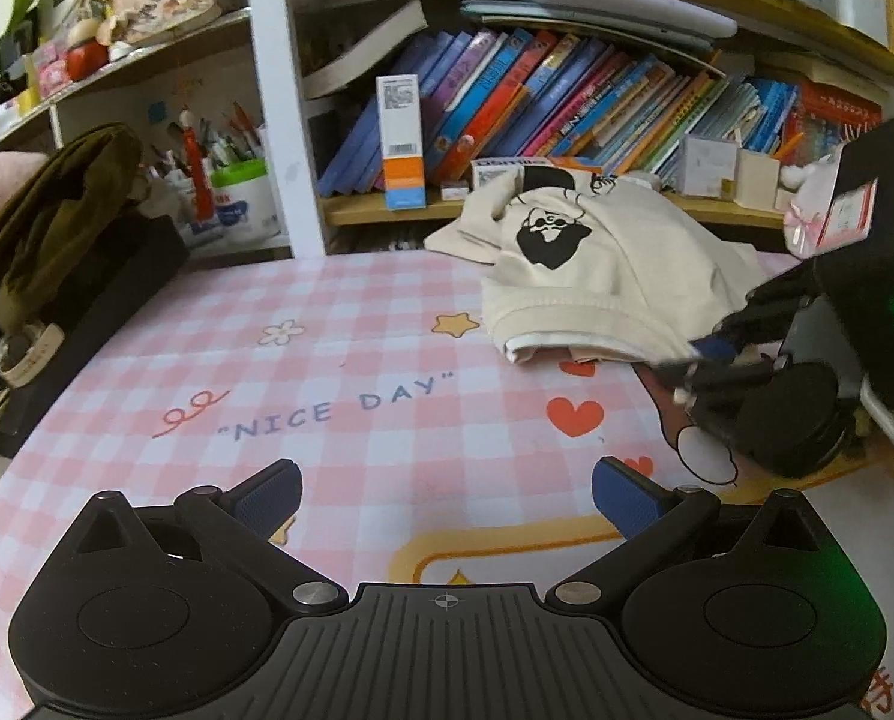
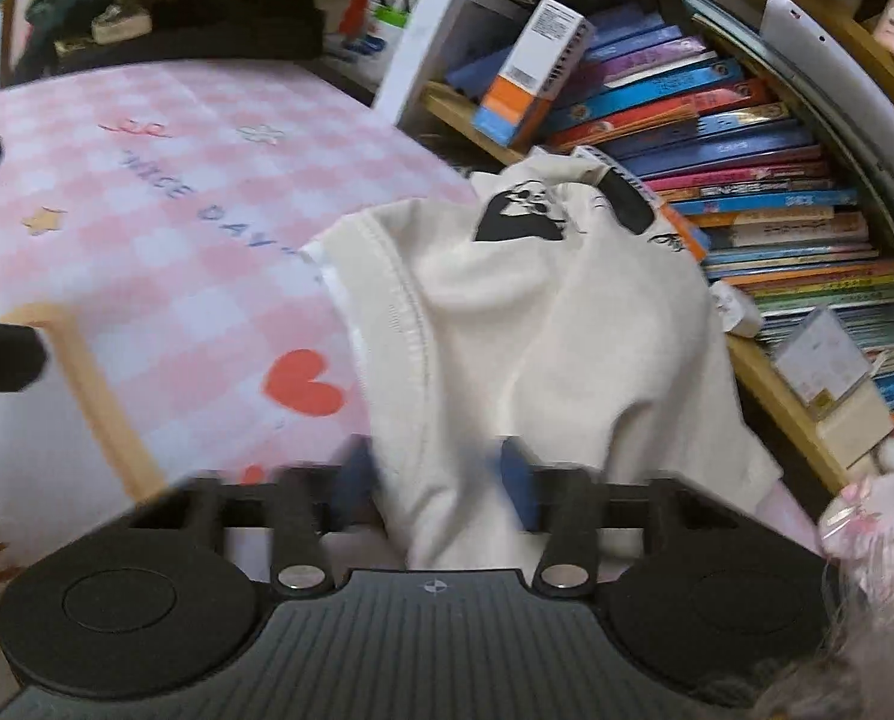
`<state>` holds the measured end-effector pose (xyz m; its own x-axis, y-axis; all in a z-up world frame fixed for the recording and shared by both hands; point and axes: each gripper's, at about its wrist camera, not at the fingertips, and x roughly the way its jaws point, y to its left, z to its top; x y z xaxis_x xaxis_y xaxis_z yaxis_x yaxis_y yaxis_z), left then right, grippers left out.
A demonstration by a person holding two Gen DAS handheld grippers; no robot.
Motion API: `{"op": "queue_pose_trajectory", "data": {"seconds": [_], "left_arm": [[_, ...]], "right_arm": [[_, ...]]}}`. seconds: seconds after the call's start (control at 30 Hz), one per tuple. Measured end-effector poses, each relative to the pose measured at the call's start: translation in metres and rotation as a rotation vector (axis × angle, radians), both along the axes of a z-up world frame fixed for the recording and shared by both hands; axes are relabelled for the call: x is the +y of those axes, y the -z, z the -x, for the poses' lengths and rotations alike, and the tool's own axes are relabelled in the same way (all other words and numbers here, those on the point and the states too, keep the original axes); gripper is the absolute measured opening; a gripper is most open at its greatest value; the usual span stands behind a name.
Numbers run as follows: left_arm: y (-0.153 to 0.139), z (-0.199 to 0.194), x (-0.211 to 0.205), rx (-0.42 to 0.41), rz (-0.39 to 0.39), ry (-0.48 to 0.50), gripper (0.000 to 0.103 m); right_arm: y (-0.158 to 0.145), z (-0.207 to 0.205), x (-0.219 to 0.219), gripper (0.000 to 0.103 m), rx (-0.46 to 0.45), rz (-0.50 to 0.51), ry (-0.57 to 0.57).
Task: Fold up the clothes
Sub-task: 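Reach both grippers to the cream T-shirt and close the right gripper on it, then close the left gripper on the shirt while the right gripper lifts its edge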
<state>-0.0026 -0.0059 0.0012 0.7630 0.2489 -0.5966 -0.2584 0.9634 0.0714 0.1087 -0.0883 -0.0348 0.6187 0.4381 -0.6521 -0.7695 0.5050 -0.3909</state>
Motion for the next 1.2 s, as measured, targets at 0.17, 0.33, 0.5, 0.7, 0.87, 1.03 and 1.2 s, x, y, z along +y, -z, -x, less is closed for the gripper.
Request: {"op": "queue_pose_trajectory", "data": {"seconds": [0.17, 0.33, 0.5, 0.7, 0.87, 1.03, 1.2], "left_arm": [[0.003, -0.019, -0.005, -0.028, -0.026, 0.057, 0.103], [0.002, -0.053, -0.018, -0.062, -0.042, 0.097, 0.101], [-0.003, -0.083, -0.035, -0.126, -0.123, 0.127, 0.089], [0.002, -0.097, -0.047, -0.139, -0.182, 0.136, 0.047], [-0.017, -0.073, -0.038, -0.215, -0.078, 0.156, 0.005], [-0.076, -0.019, -0.03, -0.399, -0.035, 0.186, 0.004], [-0.155, 0.052, -0.042, -0.647, -0.112, 0.197, 0.002]], "right_arm": [[-0.045, 0.002, -0.019, 0.006, -0.034, -0.127, 0.011], [-0.11, 0.016, -0.04, 0.006, -0.071, -0.253, -0.02], [-0.153, 0.028, -0.058, 0.006, -0.106, -0.307, -0.015], [-0.192, 0.048, -0.083, 0.006, -0.147, -0.363, 0.012], [-0.201, 0.054, -0.117, 0.006, -0.157, -0.375, 0.086], [-0.204, 0.061, -0.159, 0.006, -0.193, -0.386, 0.163], [-0.231, 0.083, -0.197, 0.006, -0.29, -0.461, 0.149]]}}
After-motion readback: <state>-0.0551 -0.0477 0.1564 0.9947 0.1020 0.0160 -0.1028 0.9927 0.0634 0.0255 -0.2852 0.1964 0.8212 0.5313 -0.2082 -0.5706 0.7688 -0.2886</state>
